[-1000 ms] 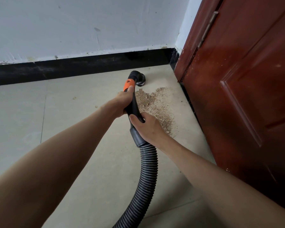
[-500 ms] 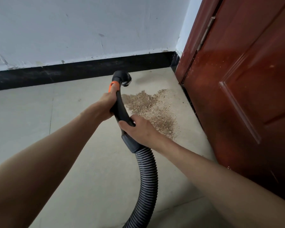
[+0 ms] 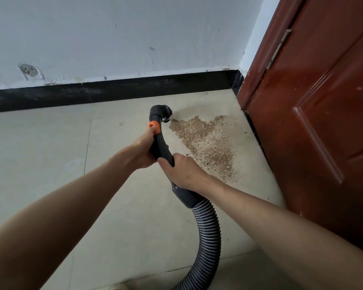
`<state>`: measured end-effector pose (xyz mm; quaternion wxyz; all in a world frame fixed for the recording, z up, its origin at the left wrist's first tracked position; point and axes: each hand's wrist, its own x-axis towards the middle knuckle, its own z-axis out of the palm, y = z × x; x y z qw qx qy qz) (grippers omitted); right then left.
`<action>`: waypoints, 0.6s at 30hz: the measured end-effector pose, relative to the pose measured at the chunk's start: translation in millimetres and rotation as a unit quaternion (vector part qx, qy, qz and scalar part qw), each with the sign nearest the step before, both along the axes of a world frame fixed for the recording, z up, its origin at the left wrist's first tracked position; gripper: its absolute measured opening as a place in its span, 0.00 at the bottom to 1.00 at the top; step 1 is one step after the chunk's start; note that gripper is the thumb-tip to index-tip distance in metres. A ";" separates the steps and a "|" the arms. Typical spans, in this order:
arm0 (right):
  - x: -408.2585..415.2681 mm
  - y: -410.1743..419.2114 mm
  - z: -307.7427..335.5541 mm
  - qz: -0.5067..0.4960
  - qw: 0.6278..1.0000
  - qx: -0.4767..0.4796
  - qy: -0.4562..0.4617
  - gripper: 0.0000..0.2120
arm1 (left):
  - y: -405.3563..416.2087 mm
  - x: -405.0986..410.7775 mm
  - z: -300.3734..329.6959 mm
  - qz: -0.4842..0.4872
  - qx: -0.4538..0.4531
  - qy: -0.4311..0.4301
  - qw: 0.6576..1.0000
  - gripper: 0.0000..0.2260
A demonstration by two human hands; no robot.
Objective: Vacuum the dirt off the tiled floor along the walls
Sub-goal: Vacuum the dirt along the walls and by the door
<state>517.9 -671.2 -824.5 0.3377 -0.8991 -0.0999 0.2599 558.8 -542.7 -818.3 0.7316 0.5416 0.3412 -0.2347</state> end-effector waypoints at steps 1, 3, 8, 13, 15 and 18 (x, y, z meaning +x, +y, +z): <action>-1.5 -1.5 -2.1 0.000 1.000 -0.006 -0.001 0.21 | -2.1 -0.7 -3.2 0.005 0.000 0.006 1.000 0.23; -2.0 -1.4 -4.2 0.003 1.000 -0.009 0.004 0.20 | -6.3 -0.9 -9.2 0.030 0.021 0.008 0.999 0.23; -2.3 4.7 -5.3 0.020 1.000 -0.017 0.014 0.20 | -6.7 -3.4 -24.3 0.071 0.071 0.004 0.995 0.25; -2.8 0.2 -10.0 0.017 0.999 -0.010 0.026 0.19 | -8.4 -4.8 -30.1 0.062 0.087 0.004 0.994 0.24; -1.8 -3.2 -11.5 0.008 1.000 -0.009 0.025 0.20 | -12.9 -3.4 -30.5 0.054 0.097 -0.001 0.994 0.25; -1.0 -7.7 -13.7 -0.003 1.000 -0.009 0.025 0.19 | -19.4 -0.3 -30.5 0.043 0.108 -0.007 0.993 0.25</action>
